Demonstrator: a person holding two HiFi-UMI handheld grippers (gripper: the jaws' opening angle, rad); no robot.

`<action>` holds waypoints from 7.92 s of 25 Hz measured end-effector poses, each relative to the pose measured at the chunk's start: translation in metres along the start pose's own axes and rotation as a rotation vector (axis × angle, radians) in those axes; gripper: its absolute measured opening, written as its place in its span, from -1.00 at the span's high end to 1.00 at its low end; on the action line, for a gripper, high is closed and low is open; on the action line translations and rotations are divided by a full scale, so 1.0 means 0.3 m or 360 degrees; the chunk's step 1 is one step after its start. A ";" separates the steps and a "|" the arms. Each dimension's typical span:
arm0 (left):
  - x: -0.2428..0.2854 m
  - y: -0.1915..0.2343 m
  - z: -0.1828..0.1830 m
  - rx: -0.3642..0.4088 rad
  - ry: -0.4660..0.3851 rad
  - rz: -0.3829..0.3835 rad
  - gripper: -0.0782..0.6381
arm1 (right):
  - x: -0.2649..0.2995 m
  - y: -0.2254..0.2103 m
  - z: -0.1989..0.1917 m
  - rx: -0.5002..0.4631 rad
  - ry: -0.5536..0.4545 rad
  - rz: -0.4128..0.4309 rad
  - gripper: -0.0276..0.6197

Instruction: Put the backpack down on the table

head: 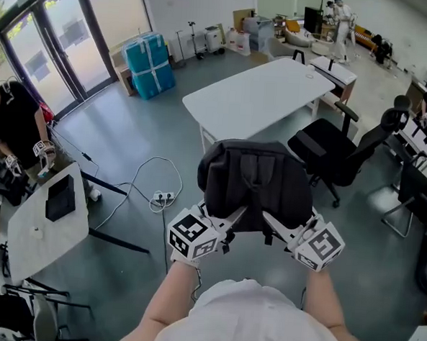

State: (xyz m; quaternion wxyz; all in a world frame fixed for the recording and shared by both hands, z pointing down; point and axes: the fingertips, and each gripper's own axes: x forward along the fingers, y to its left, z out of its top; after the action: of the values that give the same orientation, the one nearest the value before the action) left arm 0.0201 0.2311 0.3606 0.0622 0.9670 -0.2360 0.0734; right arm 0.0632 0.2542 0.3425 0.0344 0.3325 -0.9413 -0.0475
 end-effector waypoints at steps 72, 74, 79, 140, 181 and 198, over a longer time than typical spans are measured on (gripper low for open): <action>0.864 1.783 0.514 0.0195 -0.0038 0.0191 0.58 | 1.293 -1.606 0.059 -0.0150 -0.0167 0.0177 0.42; 0.882 1.815 0.482 0.0182 -0.0024 0.0199 0.58 | 1.317 -1.628 0.018 -0.0134 -0.0158 0.0187 0.42; 0.941 1.891 0.377 0.0140 0.0017 0.0211 0.58 | 1.368 -1.681 -0.105 -0.0068 -0.0133 0.0196 0.42; 1.166 2.157 -0.383 -0.0176 0.0169 0.0286 0.52 | 1.530 -1.785 -0.926 0.0359 0.0165 0.0094 0.36; 1.044 2.211 -0.434 -0.0177 0.0120 0.0745 -0.32 | 1.480 -1.839 -0.939 0.0366 0.0262 -0.0232 -0.18; 0.890 2.187 -0.365 -0.0219 0.0003 0.0863 -0.34 | 1.309 -1.874 -0.893 0.0470 0.0203 -0.0499 -0.23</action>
State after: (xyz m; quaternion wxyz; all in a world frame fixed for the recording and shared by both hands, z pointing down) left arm -0.0633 -0.4494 0.5700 0.1061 0.8620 -0.4904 0.0719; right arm 0.1342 -0.4460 0.5586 0.0371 0.4785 -0.8707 0.1074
